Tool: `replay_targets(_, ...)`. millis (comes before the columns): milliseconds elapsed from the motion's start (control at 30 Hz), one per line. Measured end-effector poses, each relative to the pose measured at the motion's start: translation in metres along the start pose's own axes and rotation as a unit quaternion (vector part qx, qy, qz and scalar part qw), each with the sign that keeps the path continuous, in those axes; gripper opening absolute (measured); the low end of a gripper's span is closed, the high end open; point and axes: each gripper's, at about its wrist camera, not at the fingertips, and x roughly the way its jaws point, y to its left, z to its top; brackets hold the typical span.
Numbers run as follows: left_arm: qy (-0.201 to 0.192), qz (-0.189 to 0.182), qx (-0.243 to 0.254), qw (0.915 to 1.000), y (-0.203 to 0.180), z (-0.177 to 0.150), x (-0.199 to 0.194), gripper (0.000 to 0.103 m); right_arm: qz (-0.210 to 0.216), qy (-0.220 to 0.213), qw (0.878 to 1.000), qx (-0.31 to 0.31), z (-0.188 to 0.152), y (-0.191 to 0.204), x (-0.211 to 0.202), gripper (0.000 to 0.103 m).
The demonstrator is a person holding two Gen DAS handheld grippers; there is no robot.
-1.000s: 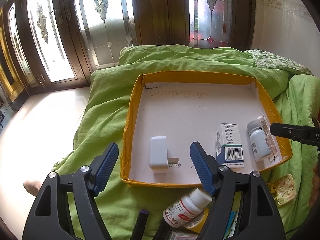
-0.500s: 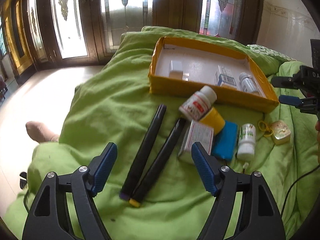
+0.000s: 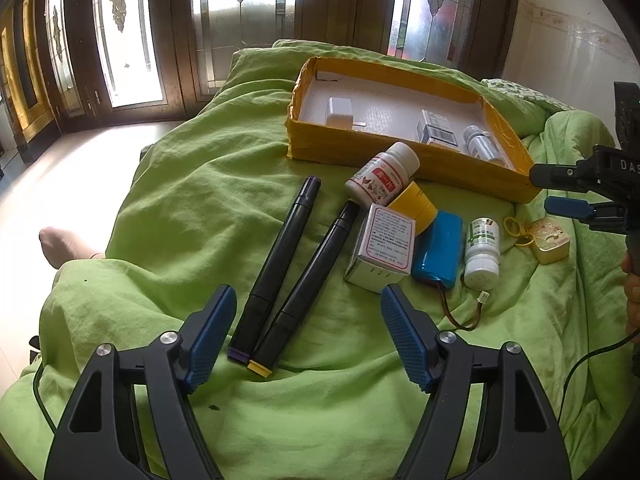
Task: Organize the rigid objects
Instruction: 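Grasp a black pen with the left tool while the right tool approaches the white bottle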
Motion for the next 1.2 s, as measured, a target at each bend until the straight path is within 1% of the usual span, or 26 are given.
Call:
replay_targets(33,0.001,-0.003,0.002,1.0,0.0,0.001,0.0,0.053,0.0,0.0,1.0,0.0,0.0,0.0,0.0,0.068)
replay_targets(67,0.005,-0.009,0.002,0.9999,0.0,0.001,0.002,0.048,0.001,0.001,1.0,0.0,0.0,0.0,0.001,0.068)
replay_targets(100,0.01,-0.015,0.001,0.9998,0.0,0.002,0.005,0.042,0.001,0.002,1.0,0.0,0.0,0.0,0.002,0.068)
replay_targets(133,0.013,-0.017,0.004,0.9998,0.0,0.003,0.008,0.038,0.002,0.003,1.0,0.001,-0.001,0.0,0.002,0.068)
replay_targets(267,0.014,-0.025,0.026,0.9993,-0.006,0.01,0.013,0.035,0.002,0.005,1.0,0.001,-0.005,0.001,0.001,0.068)
replay_targets(300,0.015,-0.027,0.029,0.9991,-0.007,0.01,0.015,0.031,0.003,0.005,1.0,0.001,-0.005,0.001,0.002,0.068)
replay_targets(367,0.02,-0.032,0.036,0.9986,-0.008,0.011,0.017,0.03,0.003,0.007,1.0,0.001,-0.006,0.002,0.002,0.068)
replay_targets(467,0.037,-0.018,0.05,0.9979,-0.008,0.011,0.029,0.029,0.005,0.01,1.0,0.003,-0.007,0.002,0.004,0.068)
replay_targets(533,0.052,-0.013,0.047,0.9975,-0.006,0.01,0.04,0.023,0.009,0.015,1.0,0.005,-0.007,0.003,0.007,0.068)
replay_targets(633,0.057,-0.012,0.051,0.997,-0.008,0.01,0.044,0.019,0.016,0.026,0.999,0.013,-0.01,0.003,0.011,0.068)
replay_targets(733,0.059,-0.029,0.039,0.9971,-0.007,0.007,0.038,0.014,0.036,0.049,0.998,0.03,-0.014,0.0,0.018,0.068)
replay_targets(767,0.06,-0.04,0.028,0.997,-0.006,0.005,0.035,0.013,0.046,0.059,0.996,0.038,-0.016,-0.001,0.021,0.066)
replay_targets(867,0.065,-0.069,0.008,0.9955,-0.008,-0.004,0.024,0.012,0.075,0.09,0.991,0.059,-0.023,-0.003,0.032,0.047)
replay_targets(900,0.068,-0.075,0.005,0.9949,-0.01,-0.005,0.022,0.012,0.082,0.099,0.99,0.065,-0.024,-0.003,0.036,0.044)
replay_targets(1000,0.073,-0.072,0.008,0.9947,-0.014,-0.008,0.023,0.012,0.088,0.116,0.987,0.075,-0.029,-0.002,0.046,0.044)
replay_targets(1167,0.076,-0.065,0.008,0.9949,-0.017,-0.006,0.033,0.013,0.073,0.122,0.987,0.077,-0.029,0.0,0.062,0.044)
replay_targets(1200,0.077,-0.061,0.012,0.9951,-0.018,-0.006,0.035,0.013,0.071,0.124,0.987,0.078,-0.029,0.0,0.065,0.041)
